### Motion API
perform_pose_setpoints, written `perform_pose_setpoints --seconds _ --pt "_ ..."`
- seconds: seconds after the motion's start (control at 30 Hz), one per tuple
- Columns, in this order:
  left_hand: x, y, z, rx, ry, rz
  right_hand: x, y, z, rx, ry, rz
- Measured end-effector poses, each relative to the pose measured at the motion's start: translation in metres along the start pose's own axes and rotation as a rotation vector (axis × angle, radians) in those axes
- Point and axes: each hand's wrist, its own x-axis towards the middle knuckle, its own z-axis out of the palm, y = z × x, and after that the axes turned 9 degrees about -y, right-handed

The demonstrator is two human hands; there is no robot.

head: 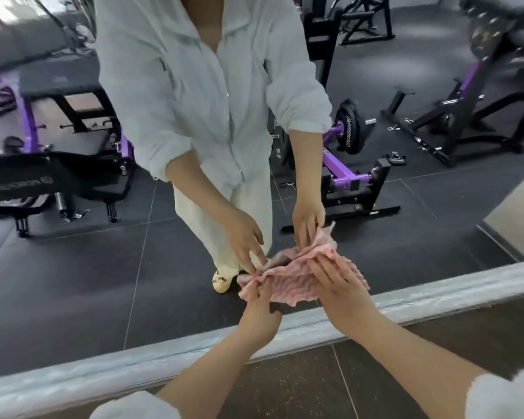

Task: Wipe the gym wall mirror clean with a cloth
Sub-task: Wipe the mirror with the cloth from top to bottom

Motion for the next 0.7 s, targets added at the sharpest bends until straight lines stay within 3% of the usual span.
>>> perform_pose_setpoints --seconds 0.1,0.23,0.5,0.53,0.63,0.7 --pt "0.002 -0.001 0.008 -0.079 0.038 0.006 0.002 -0.012 0.009 0.164 0.093 0.11" --pt "0.004 -0.009 0.016 0.005 0.128 0.052 0.0 -0.03 0.025 0.301 0.137 0.192" --pt "0.022 -0.016 0.061 -0.024 0.287 0.131 0.01 -0.035 0.053 0.362 0.364 0.092" --pt "0.027 -0.024 0.068 0.006 0.358 0.169 0.013 -0.035 0.056 0.33 0.403 0.091" --pt "0.05 -0.059 0.079 0.204 0.768 0.427 0.019 -0.036 0.068 0.263 0.484 0.125" --pt "0.067 -0.078 0.071 0.301 0.899 0.5 0.025 -0.038 0.079 0.279 0.528 0.17"
